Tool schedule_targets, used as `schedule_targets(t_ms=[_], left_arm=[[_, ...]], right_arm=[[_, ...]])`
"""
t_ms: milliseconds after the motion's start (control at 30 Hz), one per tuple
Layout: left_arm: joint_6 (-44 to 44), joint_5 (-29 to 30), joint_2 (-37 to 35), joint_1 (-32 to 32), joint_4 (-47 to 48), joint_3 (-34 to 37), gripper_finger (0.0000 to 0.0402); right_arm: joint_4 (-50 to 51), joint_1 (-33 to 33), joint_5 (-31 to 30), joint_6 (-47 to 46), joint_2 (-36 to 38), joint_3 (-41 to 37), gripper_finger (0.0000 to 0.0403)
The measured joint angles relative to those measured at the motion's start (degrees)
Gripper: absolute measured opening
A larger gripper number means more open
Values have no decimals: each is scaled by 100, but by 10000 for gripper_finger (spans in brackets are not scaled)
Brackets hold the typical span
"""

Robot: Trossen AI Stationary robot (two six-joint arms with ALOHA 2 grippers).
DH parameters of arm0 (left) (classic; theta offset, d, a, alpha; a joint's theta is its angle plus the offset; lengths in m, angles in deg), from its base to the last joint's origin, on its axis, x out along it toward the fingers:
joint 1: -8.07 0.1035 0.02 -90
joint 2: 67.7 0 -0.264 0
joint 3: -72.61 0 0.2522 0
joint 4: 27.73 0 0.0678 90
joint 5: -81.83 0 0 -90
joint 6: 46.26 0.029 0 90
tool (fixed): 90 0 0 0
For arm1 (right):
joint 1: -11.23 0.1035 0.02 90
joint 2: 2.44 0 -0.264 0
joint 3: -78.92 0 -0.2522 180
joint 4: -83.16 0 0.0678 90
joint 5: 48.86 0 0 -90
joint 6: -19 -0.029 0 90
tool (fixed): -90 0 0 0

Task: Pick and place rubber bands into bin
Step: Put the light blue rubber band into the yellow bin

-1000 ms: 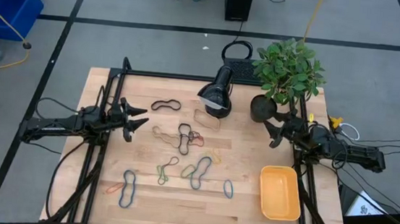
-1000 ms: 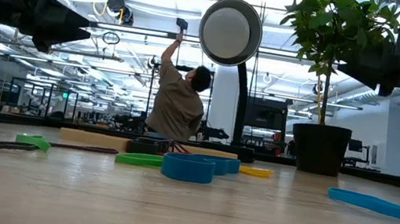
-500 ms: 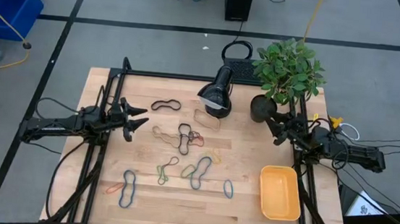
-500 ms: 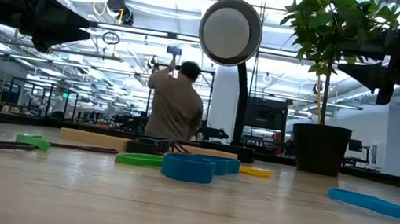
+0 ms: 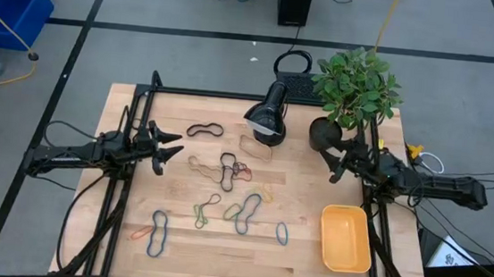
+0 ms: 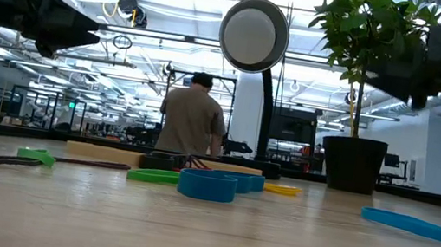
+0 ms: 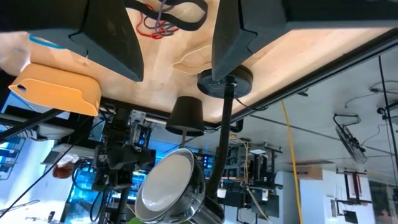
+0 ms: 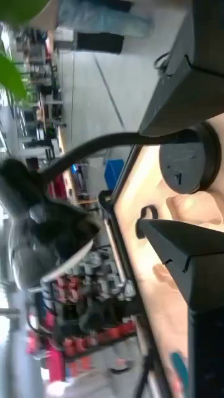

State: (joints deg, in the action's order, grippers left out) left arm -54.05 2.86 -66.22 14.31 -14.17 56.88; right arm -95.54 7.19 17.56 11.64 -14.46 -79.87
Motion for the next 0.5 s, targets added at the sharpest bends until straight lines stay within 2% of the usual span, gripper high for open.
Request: schedule_targets(t_ms=[233, 500], left_arm=[[-6, 2, 1, 2, 8, 0, 196], [-15, 2, 2, 0, 17, 0, 196]], right_arm=[[108, 182, 557, 257, -1624, 947, 224], [254, 1052, 589, 551, -3306, 2100, 224]])
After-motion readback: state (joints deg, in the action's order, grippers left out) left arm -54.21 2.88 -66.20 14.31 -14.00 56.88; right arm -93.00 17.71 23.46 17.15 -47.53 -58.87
